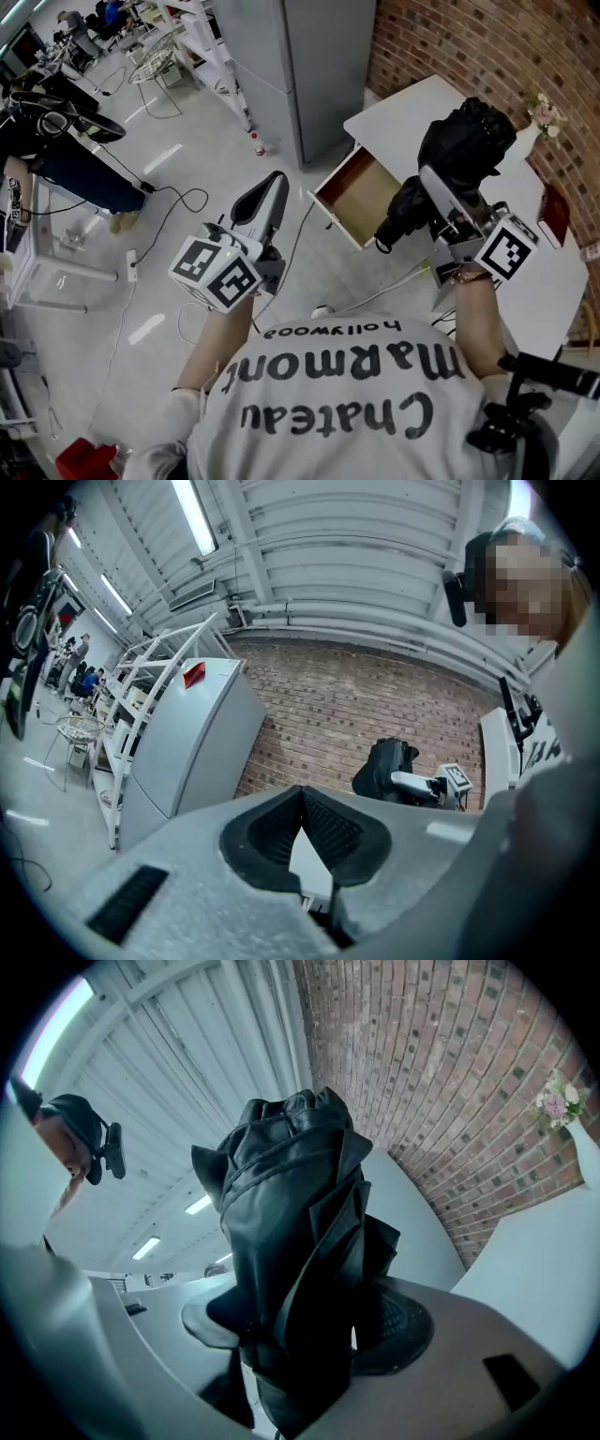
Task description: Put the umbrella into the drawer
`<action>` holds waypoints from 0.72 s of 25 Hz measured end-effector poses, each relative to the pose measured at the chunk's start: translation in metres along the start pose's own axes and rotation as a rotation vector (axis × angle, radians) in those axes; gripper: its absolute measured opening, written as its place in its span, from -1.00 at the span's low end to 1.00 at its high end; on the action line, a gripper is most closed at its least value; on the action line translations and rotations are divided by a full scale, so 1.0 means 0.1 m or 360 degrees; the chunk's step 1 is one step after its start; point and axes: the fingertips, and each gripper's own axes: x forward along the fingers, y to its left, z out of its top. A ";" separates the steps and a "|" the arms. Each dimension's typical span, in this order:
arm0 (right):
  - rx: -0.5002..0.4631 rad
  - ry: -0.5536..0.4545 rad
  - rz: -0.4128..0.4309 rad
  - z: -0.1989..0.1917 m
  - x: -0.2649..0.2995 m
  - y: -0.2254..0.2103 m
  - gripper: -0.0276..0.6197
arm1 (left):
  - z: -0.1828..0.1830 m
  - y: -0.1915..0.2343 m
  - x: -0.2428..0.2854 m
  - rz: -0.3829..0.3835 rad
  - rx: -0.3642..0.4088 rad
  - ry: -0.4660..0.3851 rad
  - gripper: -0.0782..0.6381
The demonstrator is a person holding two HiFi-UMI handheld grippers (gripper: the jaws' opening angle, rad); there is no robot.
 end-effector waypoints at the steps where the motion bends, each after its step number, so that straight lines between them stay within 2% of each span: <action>1: -0.0004 0.0000 0.0003 -0.01 0.05 -0.02 -0.01 | 0.00 0.03 0.02 0.0001 -0.0008 -0.0004 -0.74; 9: 0.0040 0.0032 -0.0020 -0.28 0.42 -0.33 -0.01 | -0.11 0.33 0.21 -0.0010 0.0001 0.0018 -0.74; 18: 0.0148 0.0223 -0.0085 -0.69 0.79 -0.83 -0.02 | -0.43 0.66 0.57 -0.0017 -0.0133 0.0046 -0.74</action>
